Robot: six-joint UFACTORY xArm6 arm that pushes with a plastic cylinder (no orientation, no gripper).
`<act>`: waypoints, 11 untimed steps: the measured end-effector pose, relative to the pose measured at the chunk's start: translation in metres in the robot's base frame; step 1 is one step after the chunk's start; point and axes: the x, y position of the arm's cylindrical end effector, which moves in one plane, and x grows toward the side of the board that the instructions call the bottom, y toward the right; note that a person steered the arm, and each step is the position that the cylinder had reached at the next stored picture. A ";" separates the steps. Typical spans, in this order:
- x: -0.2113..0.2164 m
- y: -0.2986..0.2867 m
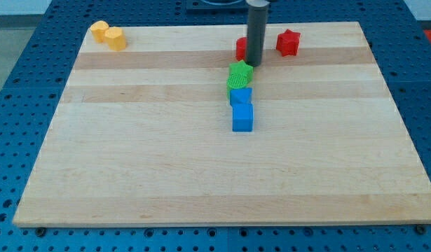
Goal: Push the red circle into the red star
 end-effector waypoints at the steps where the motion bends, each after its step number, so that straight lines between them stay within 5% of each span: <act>1: 0.000 -0.024; 6: -0.031 -0.046; 11: -0.049 0.023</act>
